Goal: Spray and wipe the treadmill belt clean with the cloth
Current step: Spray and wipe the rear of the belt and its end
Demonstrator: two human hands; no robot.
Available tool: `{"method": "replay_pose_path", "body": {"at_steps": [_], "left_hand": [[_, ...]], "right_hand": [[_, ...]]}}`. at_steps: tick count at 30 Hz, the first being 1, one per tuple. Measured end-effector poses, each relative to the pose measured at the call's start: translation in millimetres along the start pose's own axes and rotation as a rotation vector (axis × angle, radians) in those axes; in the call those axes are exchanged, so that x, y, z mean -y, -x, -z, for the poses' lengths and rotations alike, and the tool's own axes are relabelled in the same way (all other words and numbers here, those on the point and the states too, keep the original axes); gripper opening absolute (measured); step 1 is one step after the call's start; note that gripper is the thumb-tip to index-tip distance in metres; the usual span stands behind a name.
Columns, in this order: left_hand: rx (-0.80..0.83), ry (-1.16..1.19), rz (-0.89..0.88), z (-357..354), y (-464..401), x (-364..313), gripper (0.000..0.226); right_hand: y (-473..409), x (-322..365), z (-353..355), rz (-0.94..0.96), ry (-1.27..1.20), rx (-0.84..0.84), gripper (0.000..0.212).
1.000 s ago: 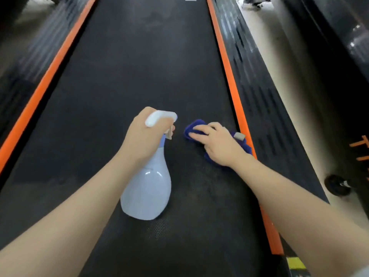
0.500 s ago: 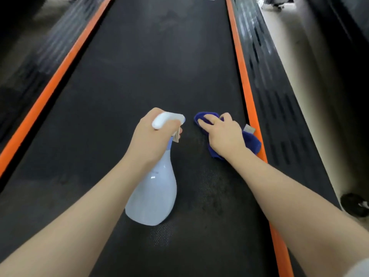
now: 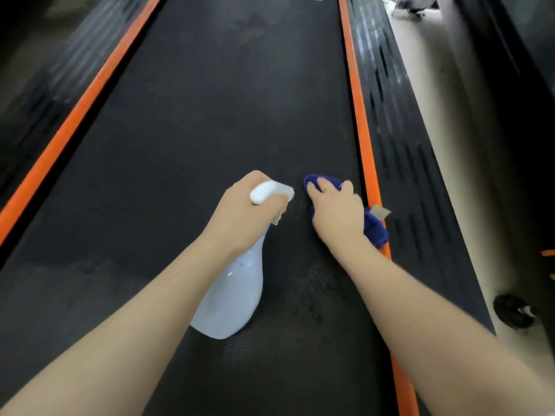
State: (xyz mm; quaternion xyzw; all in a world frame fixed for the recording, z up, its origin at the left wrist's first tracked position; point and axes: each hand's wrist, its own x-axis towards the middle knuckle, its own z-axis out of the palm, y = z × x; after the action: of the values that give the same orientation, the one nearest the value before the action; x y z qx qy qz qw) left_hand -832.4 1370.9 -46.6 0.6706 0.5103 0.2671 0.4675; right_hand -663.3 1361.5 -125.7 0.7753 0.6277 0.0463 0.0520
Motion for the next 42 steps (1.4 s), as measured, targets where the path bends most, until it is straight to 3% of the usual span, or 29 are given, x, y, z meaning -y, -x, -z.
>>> {"method": "replay_pose_path", "body": {"at_steps": [4,7,10,14,17,23,24,27,29,31,34,36,39,42], "left_hand": [[0.053,-0.003,0.037,-2,5,-5,0.014],[0.079,0.01,0.042,-4,5,-4,0.011],[0.082,0.013,0.024,-5,4,-3,0.011],[0.085,0.004,0.061,-4,2,-2,0.011],[0.104,0.004,0.084,-4,-2,-3,0.013],[-0.004,0.019,0.054,5,5,1,0.025],[-0.024,0.027,0.052,5,7,1,0.027],[-0.057,0.028,0.046,7,11,-1,0.026],[-0.079,0.04,0.052,10,11,-1,0.029],[-0.115,0.052,0.057,14,10,1,0.026],[-0.154,0.059,0.051,18,13,0,0.028],[-0.169,0.056,0.046,17,16,-1,0.025],[-0.166,0.038,0.091,14,21,-2,0.013],[-0.114,0.007,0.137,16,28,0,0.018]], "right_hand": [[57,-1,-4,0.101,0.137,0.019,0.038],[21,-15,-3,0.065,0.255,-0.091,0.035],[-27,-24,3,-0.041,0.256,-0.025,0.026],[19,-20,3,-0.004,0.223,-0.002,0.024],[50,-25,3,0.067,0.209,0.064,0.037],[-17,-25,2,0.069,-0.04,0.027,0.05],[-13,-19,3,0.129,-0.084,0.051,0.053],[29,-6,-2,0.621,-0.21,-0.046,0.058],[36,-12,-10,0.846,-0.22,-0.103,0.057],[10,-20,-9,0.861,-0.203,-0.084,0.051],[-31,-19,0,0.509,-0.145,0.013,0.05],[-23,-12,3,0.445,-0.176,0.055,0.048],[39,-6,2,0.665,-0.27,0.026,0.052],[90,-11,-6,0.965,-0.231,0.023,0.057]]}}
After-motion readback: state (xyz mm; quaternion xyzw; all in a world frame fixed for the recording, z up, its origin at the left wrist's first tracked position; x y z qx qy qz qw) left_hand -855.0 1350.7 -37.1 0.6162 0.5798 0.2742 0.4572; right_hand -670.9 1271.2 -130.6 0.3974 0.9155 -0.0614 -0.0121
